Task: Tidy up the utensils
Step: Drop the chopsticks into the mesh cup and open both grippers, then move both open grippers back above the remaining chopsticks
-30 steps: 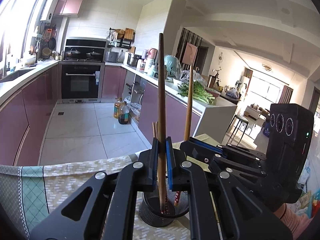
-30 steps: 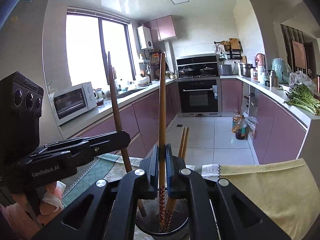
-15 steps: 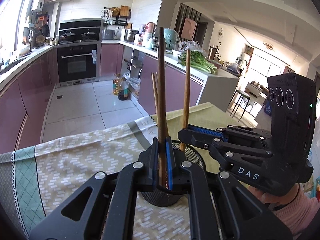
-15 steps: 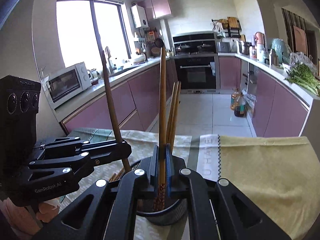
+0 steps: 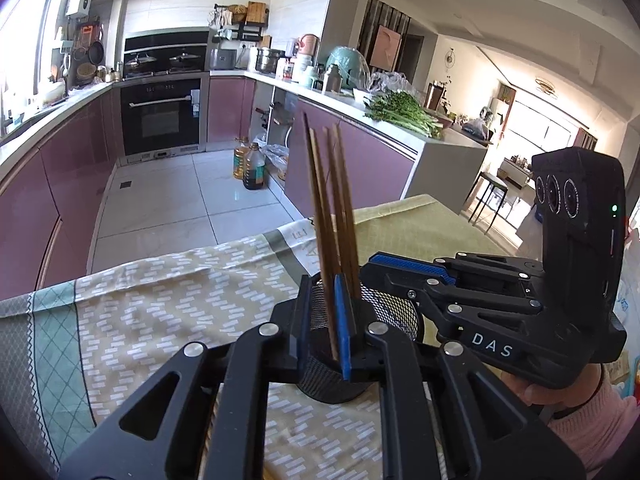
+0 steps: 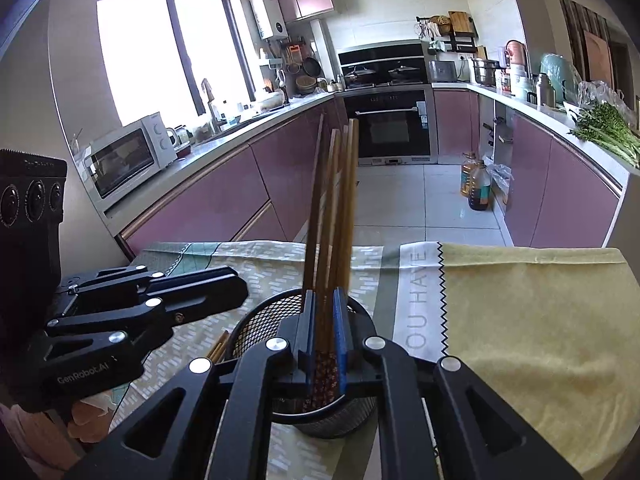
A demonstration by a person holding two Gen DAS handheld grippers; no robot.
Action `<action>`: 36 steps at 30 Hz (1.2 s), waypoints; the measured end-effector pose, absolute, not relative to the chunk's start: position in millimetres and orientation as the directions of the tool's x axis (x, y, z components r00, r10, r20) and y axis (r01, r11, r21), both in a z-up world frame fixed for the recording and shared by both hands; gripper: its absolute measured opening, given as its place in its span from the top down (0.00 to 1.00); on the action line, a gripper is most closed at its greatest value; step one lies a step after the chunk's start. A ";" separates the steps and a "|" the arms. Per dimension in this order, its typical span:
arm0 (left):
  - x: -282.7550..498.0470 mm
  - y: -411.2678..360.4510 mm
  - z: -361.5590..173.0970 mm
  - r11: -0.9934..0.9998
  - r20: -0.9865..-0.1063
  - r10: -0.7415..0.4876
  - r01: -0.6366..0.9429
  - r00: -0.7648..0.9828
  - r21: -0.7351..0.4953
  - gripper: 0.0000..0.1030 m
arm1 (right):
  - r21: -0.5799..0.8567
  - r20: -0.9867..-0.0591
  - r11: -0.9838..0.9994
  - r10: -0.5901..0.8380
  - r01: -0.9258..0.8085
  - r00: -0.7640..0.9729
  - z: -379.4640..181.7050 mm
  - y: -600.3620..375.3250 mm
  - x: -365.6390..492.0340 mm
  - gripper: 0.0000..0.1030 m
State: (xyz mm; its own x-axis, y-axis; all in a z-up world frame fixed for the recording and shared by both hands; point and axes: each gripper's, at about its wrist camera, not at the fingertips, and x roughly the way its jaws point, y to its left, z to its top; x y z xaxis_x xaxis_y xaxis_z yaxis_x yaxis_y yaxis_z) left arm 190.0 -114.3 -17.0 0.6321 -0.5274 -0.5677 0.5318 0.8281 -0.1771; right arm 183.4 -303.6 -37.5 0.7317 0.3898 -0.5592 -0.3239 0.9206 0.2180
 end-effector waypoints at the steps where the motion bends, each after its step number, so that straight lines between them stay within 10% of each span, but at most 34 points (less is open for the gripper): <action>1: 186.0 -111.2 -14.0 0.831 -0.559 -0.525 0.528 0.642 -0.174 0.84 | 0.217 -0.552 0.919 0.393 -0.329 0.735 -35.5 -303.0 180.1 0.89; 12: 123.5 -45.2 6.2 0.881 -0.449 -0.461 0.454 0.765 -0.132 0.61 | 0.200 -0.478 0.872 0.486 -0.448 0.732 -21.2 -281.6 127.3 0.65; 36: 96.1 0.3 -113.9 0.928 -0.733 -0.332 0.344 0.593 -0.142 0.63 | 0.259 -0.689 0.826 0.522 -0.501 0.504 -109.8 -206.7 104.2 0.64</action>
State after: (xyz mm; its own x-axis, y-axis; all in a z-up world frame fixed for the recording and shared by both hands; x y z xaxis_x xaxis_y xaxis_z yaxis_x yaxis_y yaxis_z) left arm 96.1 0.3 -113.9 0.5931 -0.3323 -0.7334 0.3439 0.9281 -0.1423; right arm 104.2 -206.7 -109.8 0.5037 0.5216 -0.6886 -0.5014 0.8256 0.2586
